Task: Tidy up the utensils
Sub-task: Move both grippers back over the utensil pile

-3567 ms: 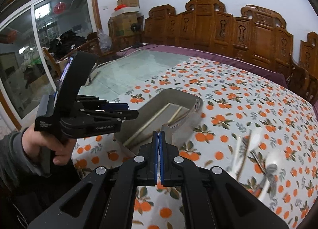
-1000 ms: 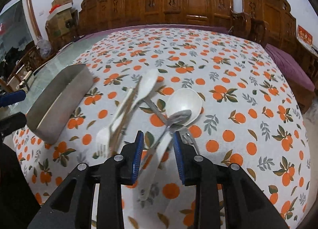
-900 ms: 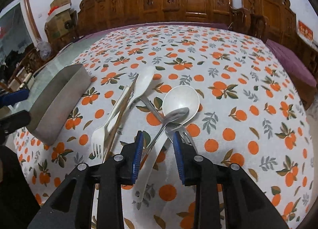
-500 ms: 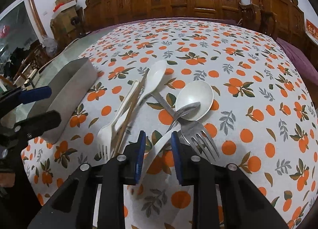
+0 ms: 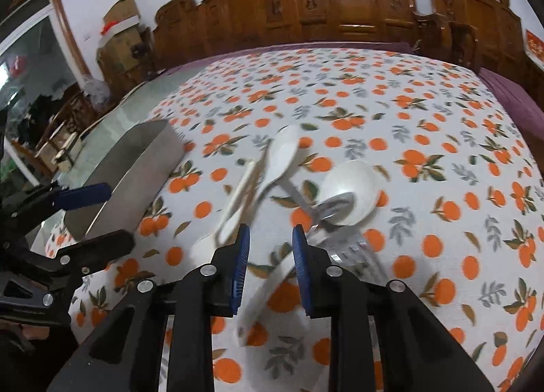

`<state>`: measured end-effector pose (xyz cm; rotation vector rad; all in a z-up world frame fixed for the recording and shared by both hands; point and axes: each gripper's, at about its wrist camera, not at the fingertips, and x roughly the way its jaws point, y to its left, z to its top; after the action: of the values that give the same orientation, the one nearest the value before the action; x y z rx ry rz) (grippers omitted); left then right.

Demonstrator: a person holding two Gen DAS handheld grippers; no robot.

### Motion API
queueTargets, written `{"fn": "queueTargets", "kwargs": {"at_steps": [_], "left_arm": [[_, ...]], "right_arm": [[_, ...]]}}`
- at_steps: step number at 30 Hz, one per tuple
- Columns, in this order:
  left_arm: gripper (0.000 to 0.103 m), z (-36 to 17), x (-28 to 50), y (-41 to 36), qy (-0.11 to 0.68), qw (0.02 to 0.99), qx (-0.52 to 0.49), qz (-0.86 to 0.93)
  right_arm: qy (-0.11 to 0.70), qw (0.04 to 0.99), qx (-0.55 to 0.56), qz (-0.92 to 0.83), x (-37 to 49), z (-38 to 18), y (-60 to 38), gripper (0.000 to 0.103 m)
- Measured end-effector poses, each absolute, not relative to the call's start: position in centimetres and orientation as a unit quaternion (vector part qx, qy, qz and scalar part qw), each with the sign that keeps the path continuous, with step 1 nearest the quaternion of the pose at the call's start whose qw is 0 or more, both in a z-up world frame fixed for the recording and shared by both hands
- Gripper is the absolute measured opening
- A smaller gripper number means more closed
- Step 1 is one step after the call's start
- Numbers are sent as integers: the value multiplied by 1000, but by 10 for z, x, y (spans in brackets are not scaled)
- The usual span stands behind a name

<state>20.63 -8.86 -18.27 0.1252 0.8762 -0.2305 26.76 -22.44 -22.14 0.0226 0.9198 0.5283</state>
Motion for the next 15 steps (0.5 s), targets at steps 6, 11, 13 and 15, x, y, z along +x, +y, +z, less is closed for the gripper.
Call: {"fn": "queueTargets", "kwargs": {"at_steps": [6,11,13,15], "left_arm": [[71,-184,204,-89,423,897,66,-111],[71,-184,202,-89,423,896,67,-112],[71,-183,202,-89,422,897,66,-113],[71,-183,202,-89,422,897,65,-114]], "right_arm": [[460,860,13,220,269,-225,-233,22],[475,858,8,194,273,-228,-244,20],[484,853,12,192,275,-232,-245,23],[468,862,1,193,273,-228,-241,22]]}}
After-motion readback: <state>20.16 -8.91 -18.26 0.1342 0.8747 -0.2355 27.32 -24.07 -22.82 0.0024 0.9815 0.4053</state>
